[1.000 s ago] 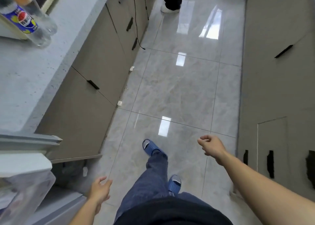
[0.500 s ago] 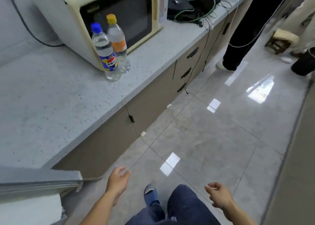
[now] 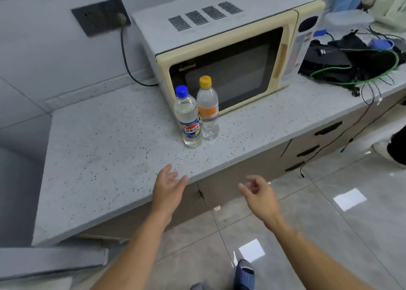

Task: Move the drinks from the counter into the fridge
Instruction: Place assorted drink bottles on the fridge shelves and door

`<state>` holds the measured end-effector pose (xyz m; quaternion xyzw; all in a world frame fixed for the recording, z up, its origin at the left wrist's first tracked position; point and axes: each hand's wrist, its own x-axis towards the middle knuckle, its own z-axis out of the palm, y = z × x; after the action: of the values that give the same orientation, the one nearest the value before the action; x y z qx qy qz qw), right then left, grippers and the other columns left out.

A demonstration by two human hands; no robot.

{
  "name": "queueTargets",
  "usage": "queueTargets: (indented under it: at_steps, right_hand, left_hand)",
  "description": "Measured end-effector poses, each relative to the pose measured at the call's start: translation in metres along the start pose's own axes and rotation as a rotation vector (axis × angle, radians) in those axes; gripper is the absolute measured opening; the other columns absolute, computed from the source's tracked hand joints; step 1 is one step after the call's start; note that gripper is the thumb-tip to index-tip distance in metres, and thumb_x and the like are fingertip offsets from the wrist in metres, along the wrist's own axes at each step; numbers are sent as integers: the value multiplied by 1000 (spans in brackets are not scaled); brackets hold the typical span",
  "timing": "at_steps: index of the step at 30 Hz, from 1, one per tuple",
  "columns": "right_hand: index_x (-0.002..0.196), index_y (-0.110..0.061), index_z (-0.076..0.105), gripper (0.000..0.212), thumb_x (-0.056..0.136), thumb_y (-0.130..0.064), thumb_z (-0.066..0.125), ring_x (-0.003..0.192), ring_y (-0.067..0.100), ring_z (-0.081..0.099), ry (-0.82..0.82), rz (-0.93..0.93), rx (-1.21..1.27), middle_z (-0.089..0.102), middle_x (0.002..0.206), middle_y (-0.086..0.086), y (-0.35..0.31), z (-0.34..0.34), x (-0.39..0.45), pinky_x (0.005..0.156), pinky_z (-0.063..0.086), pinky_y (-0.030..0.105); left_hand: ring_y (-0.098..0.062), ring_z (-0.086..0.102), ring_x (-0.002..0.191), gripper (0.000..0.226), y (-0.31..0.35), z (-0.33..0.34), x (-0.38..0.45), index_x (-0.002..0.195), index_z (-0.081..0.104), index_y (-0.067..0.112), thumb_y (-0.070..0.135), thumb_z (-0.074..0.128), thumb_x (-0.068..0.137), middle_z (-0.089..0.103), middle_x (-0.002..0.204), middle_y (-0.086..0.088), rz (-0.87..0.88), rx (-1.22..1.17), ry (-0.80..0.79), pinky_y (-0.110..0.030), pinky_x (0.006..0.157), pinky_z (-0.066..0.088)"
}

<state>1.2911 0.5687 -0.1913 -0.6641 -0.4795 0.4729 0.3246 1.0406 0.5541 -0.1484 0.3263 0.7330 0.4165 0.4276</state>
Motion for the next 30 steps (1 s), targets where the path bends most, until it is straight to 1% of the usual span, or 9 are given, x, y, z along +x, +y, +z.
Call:
queueTargets:
  at_steps: [4, 9, 12, 14, 18, 20, 23, 28, 30]
  right_hand:
    - [126, -32, 53, 47, 85, -37, 75, 96, 2, 61, -47, -166, 59, 60, 110, -14, -75, 14, 61, 72, 48, 17]
    - [134, -37, 42, 68, 78, -40, 80, 101, 1, 53, -59, -299, 71, 50, 121, -19, -131, 43, 117, 75, 42, 14]
    - [117, -53, 43, 60, 75, -35, 82, 100, -18, 51, -104, -342, 91, 51, 107, -39, -141, 52, 138, 75, 42, 4]
    - [115, -49, 45, 61, 73, -31, 85, 96, -30, 48, -139, -343, 97, 54, 102, -38, -142, 57, 150, 64, 40, -5]
    - [115, -40, 47, 62, 71, -26, 88, 89, -26, 55, -186, -306, 88, 61, 95, -31, -148, 61, 163, 56, 40, -5]
    - [105, -45, 46, 60, 68, -25, 89, 87, -24, 57, -186, -309, 95, 62, 89, -36, -149, 59, 162, 55, 42, -3]
    - [107, -46, 45, 60, 66, -28, 85, 90, -15, 61, -167, -321, 126, 62, 94, -36, -146, 56, 150, 59, 48, 3]
    - [110, -47, 46, 61, 72, -19, 84, 91, -7, 62, -57, -287, 158, 61, 104, -18, -131, 50, 122, 71, 47, 14]
    - [113, -43, 48, 58, 72, -22, 85, 92, -2, 64, -46, -233, 182, 63, 107, -14, -125, 45, 107, 71, 47, 14]
  left_hand:
    - [-7, 53, 117, 78, 46, 21, 35, 146, 34, 37, 34, 78, 82, 51, 139, 9, 72, 5, 69, -15, 78, 41]
    - [-6, 47, 121, 87, 78, 42, 80, 147, 32, 38, 39, 83, 76, 48, 145, 7, 133, 51, 90, -27, 91, 42]
    - [-6, 48, 122, 81, 82, 48, 99, 141, 38, 37, 39, 84, 75, 51, 142, 9, 165, 62, 77, -24, 88, 42]
    - [-4, 50, 118, 75, 82, 49, 109, 134, 42, 38, 41, 85, 73, 55, 133, 12, 200, 74, 63, -18, 83, 42]
    - [0, 58, 106, 68, 83, 49, 120, 127, 49, 35, 43, 86, 70, 60, 118, 19, 221, 85, 33, -11, 75, 42]
    - [11, 60, 98, 65, 84, 48, 120, 121, 51, 40, 43, 86, 67, 61, 109, 28, 220, 62, 23, -8, 71, 42]
    - [24, 55, 95, 56, 79, 45, 114, 106, 50, 52, 49, 85, 63, 61, 102, 34, 231, 21, 51, -8, 70, 43]
    - [12, 63, 93, 51, 65, 37, 94, 95, 53, 58, 49, 84, 55, 67, 99, 29, 185, -158, 122, -11, 70, 50]
    - [3, 69, 92, 49, 57, 31, 83, 98, 58, 49, 41, 83, 57, 71, 98, 23, 136, -311, 112, -12, 69, 53]
